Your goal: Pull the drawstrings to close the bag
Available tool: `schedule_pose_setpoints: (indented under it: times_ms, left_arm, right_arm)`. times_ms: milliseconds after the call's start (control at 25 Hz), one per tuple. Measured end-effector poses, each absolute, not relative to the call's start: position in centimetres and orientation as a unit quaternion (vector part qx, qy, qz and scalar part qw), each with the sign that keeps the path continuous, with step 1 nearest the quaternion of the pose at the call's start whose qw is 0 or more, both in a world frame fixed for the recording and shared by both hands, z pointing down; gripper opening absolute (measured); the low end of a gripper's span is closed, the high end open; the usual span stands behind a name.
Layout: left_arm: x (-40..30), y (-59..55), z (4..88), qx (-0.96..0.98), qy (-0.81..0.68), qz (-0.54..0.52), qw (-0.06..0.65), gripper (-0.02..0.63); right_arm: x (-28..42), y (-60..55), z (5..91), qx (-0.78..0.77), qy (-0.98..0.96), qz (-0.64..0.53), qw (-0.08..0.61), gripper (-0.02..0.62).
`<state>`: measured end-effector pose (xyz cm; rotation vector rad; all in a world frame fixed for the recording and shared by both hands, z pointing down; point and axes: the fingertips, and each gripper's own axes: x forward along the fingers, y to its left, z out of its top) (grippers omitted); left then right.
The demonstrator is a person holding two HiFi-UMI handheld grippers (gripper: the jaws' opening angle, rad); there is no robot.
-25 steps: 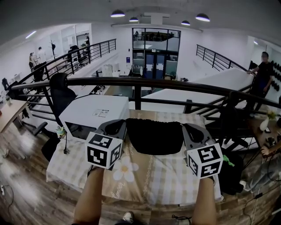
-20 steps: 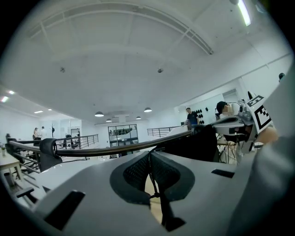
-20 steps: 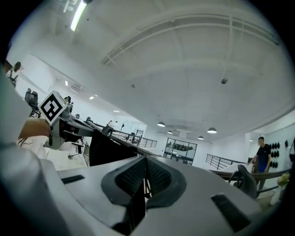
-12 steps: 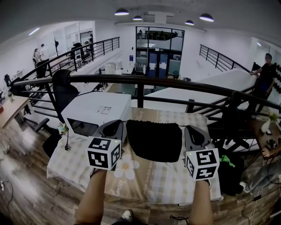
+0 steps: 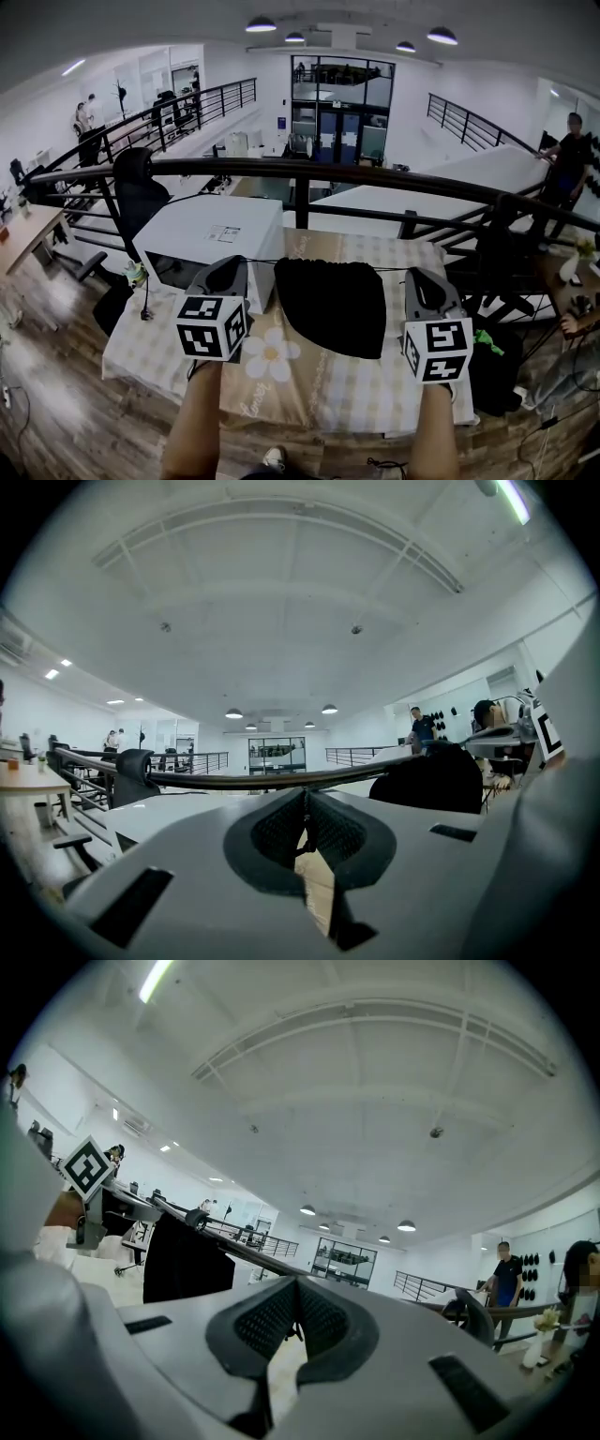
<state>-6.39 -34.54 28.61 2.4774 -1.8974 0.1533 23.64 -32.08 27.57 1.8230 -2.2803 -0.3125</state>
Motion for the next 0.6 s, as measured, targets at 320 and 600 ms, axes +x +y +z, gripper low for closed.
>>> schedule_pose_setpoints:
  times_ms: [320, 600]
  left_arm:
    - [-7.4, -34.6, 28.9, 0.788, -0.614, 0.049, 0.010, 0.025]
    - [-8.5, -34.6, 28.9, 0.781, -0.623, 0.049, 0.008, 0.025]
  right_arm:
    - [25.2, -32.0, 27.6, 0.631, -0.762, -0.104, 0.103, 0.020]
    - [26.5, -31.9, 27.5, 0.642, -0.753, -0.101, 0.099, 0.020]
